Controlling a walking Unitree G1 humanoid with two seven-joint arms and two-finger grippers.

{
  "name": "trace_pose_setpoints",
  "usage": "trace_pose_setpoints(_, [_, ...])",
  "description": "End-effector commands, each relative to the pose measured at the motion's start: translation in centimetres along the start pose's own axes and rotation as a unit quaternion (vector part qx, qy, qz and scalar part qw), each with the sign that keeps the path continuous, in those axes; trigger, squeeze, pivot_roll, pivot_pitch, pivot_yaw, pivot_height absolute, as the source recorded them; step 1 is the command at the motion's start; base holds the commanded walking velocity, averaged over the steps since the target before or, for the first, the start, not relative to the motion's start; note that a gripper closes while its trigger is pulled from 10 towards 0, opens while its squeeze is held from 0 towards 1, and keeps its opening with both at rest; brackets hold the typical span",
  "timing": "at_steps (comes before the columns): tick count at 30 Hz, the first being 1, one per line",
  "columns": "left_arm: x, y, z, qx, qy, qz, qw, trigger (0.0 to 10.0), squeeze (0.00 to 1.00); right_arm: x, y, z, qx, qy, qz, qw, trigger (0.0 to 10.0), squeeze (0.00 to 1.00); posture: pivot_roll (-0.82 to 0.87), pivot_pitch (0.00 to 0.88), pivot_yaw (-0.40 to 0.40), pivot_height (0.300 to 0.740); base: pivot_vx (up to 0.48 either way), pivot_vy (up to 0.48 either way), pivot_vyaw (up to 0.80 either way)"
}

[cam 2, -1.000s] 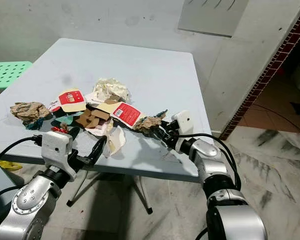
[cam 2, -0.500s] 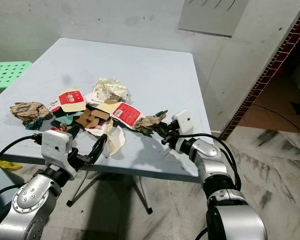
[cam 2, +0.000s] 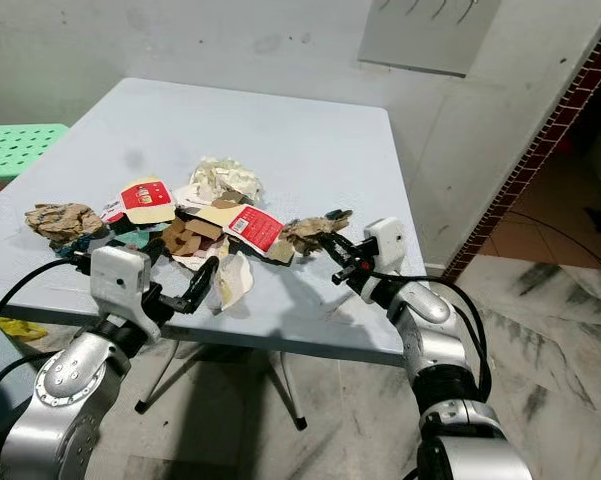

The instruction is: Picking trash to rubbish bin

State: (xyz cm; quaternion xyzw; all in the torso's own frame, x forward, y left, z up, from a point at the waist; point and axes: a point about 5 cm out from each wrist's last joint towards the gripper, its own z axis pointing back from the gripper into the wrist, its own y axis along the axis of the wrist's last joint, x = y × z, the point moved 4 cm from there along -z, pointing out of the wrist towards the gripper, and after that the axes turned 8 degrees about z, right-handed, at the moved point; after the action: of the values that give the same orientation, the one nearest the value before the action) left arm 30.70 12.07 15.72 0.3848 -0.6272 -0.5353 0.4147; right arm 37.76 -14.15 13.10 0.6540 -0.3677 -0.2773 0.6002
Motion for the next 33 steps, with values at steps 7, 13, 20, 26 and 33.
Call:
trace_pose_setpoints(7, [-0.6, 0.5, -2.5, 0.013, 0.014, 0.005, 1.000, 10.0, 0.00, 1.6, 2.6, 1.4, 0.065, -0.105, 0.012, 0.992, 0.0, 0.00, 0.03, 0.000, -0.056, 0.740, 0.000, 0.000, 0.00])
trace_pose_setpoints(13, [-1.7, -0.1, -3.7, 0.009, 0.049, 0.025, 0.998, 10.0, 0.00, 2.0, 3.3, 2.5, 0.068, -0.180, 0.029, 0.981, 10.0, 0.00, 0.01, 0.000, -0.043, 0.740, 0.000, 0.000, 0.00])
trace_pose_setpoints(20, [-2.2, -0.2, -4.3, 0.017, 0.061, 0.021, 0.998, 10.0, 0.00, 1.9, 3.7, 3.8, 0.064, -0.251, 0.038, 0.965, 10.0, 0.00, -0.01, 0.000, -0.037, 0.740, 0.000, 0.000, 0.00])
trace_pose_setpoints(26, [-2.8, -0.3, -4.2, 0.027, 0.072, 0.014, 0.997, 10.0, 0.00, 1.1, 3.7, 5.0, 0.051, -0.285, 0.070, 0.955, 10.0, 0.00, -0.01, 0.000, -0.034, 0.740, 0.000, 0.000, 0.00])
trace_pose_setpoints(33, [-3.6, -0.7, -3.7, 0.034, 0.090, 0.009, 0.995, 10.0, 0.00, 0.5, 2.4, 6.2, 0.022, -0.312, 0.083, 0.946, 10.0, 0.00, -0.01, 0.000, -0.034, 0.740, 0.000, 0.000, 0.00])
